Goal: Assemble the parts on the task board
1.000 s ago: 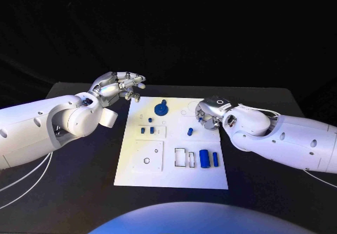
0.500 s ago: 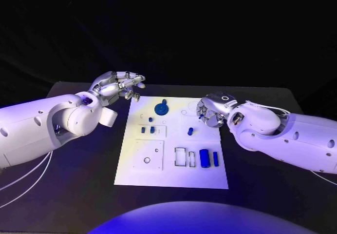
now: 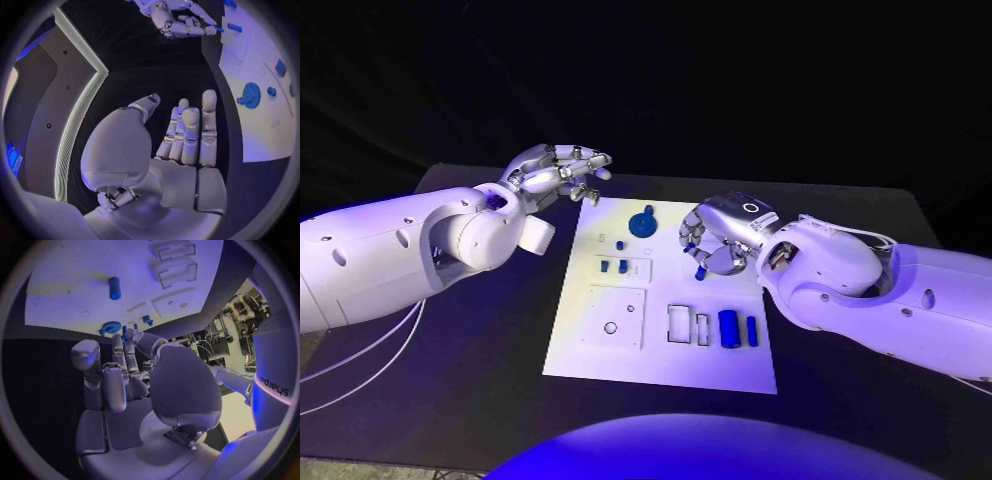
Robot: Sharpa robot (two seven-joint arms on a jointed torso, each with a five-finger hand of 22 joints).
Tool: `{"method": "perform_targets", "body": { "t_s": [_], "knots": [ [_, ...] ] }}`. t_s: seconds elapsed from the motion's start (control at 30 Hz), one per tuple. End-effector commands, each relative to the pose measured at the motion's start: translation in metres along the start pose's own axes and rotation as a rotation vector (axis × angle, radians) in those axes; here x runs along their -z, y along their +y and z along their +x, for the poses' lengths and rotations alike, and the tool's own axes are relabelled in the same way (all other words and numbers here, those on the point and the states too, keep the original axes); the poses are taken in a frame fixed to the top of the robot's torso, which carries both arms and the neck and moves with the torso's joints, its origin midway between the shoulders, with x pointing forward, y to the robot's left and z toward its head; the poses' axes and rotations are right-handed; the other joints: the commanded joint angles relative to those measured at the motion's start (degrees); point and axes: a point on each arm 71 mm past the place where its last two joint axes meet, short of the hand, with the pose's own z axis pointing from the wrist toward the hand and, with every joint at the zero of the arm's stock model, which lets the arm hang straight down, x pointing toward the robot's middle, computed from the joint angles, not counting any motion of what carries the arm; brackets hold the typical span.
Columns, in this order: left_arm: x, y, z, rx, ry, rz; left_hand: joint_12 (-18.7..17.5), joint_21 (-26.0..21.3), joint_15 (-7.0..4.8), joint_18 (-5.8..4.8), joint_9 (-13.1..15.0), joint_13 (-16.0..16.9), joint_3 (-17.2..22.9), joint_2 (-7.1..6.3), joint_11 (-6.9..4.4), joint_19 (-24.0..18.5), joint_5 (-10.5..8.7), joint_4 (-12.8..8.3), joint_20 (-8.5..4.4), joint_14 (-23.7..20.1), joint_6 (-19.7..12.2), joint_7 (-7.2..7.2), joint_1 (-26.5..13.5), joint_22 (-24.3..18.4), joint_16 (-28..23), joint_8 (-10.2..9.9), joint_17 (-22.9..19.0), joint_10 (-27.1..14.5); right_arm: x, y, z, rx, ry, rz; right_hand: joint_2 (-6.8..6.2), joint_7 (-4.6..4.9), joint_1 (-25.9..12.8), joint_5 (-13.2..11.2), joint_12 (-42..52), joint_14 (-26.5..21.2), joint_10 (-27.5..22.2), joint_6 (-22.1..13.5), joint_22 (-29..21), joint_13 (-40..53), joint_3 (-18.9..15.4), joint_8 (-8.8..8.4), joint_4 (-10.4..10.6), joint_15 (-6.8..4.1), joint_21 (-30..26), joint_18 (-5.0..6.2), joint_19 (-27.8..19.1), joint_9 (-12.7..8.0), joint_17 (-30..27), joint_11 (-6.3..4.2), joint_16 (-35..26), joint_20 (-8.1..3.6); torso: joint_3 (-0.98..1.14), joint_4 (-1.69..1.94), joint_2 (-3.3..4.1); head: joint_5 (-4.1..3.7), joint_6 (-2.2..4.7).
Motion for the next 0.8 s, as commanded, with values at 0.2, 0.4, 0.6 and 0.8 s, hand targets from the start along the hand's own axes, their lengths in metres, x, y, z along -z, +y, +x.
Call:
{"method": "perform_targets", "body": {
  "t_s": [0.2,0.4,0.6,0.8],
  "knots": [
    [-0.007,0.001,0.007,-0.011,0.034,0.005,0.3,-0.1,0.11,1.01,0.1,0.1,-0.3,0.22,-0.05,0.2,0.36,0.1,0.27,-0.2,-0.5,-0.05,0.6,-0.1,0.0,0.4,0.0,-0.5,-0.012,0.031,0.019,-0.050,0.027,-0.085,0.27,0.11,-0.2,0.4,-0.1,4.0,1.2,-0.1,0.1,0.2,0.0,0.01,0.4,-0.52,0.1,-0.54,0.1,0.1,2.6,-1.16,0.2,-0.23,-0.12,0.16,-0.18,2.68,-0.31],
    [-0.011,0.002,0.011,-0.013,0.042,0.006,0.3,-0.1,0.12,1.01,0.1,0.1,-0.4,0.23,-0.04,0.2,0.36,0.1,0.28,-0.2,-0.5,-0.03,0.6,-0.1,0.1,0.4,0.1,-0.5,-0.016,0.047,0.043,-0.099,0.069,-0.111,0.31,0.14,-0.3,1.0,-0.2,3.9,1.1,-0.3,0.2,0.3,0.1,-0.07,0.5,-0.54,0.2,-0.55,0.1,0.2,2.3,-1.13,0.2,-0.18,-0.20,0.21,-0.12,4.40,-0.31],
    [-0.014,0.002,0.014,-0.013,0.042,0.006,0.5,-0.1,0.15,1.02,0.1,0.2,-0.4,0.43,-0.03,0.1,0.39,0.2,0.32,-0.2,-0.6,-0.03,0.7,-0.1,0.1,0.6,0.2,-0.6,-0.019,0.050,0.057,-0.114,0.102,-0.108,0.29,0.16,-0.4,1.1,-0.2,3.9,1.1,-0.3,0.2,0.3,0.1,-0.09,0.5,-0.53,0.2,-0.55,0.1,0.3,2.4,-1.12,0.2,-0.16,-0.20,0.18,-0.16,5.67,-0.31],
    [-0.016,0.002,0.017,-0.013,0.047,0.004,0.5,-0.1,0.15,1.02,0.2,0.2,-0.4,0.46,-0.02,0.1,0.39,0.2,0.33,-0.1,-0.7,-0.03,0.7,-0.1,0.2,0.7,0.3,-0.6,-0.019,0.054,0.064,-0.124,0.119,-0.112,0.29,0.17,-0.4,1.1,-0.2,3.9,1.1,-0.3,0.2,0.3,0.1,-0.10,0.5,-0.52,0.2,-0.56,0.1,0.3,2.4,-1.11,0.2,-0.15,-0.20,0.12,-0.13,6.26,-0.31]
  ]
}}
